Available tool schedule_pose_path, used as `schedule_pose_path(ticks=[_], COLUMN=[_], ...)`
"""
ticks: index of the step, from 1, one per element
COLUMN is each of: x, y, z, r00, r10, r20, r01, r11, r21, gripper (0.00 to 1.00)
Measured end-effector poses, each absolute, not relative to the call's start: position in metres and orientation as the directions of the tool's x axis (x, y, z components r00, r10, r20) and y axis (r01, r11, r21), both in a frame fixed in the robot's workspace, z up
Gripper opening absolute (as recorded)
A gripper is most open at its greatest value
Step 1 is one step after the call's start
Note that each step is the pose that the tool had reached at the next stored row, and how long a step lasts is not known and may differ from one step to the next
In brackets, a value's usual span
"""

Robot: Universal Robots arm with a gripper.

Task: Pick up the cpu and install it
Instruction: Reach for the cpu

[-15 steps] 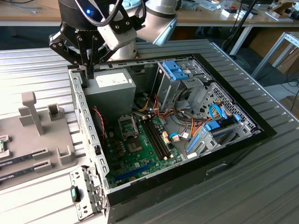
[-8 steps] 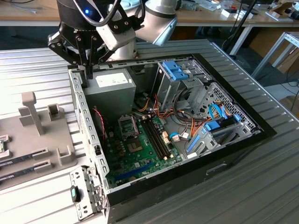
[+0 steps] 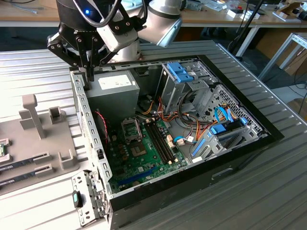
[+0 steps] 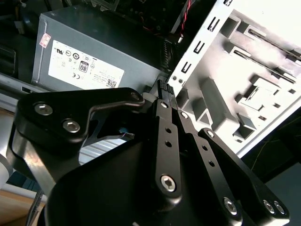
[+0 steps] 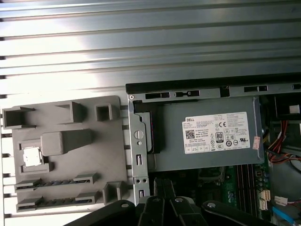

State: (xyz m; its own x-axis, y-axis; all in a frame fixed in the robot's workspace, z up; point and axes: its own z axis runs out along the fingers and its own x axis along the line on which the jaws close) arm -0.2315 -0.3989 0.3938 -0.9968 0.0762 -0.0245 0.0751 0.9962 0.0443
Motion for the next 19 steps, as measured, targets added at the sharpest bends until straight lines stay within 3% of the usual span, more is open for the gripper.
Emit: schedule_pose_path(ticks=[19], x=[-0.2384], y=[-0.3989], z=[0.3937], r00=[-0.997], r10=[0.076], r20=[-0.024], r01=[0.075], r11=[0.996], r21=[0.044], gripper=[0.11])
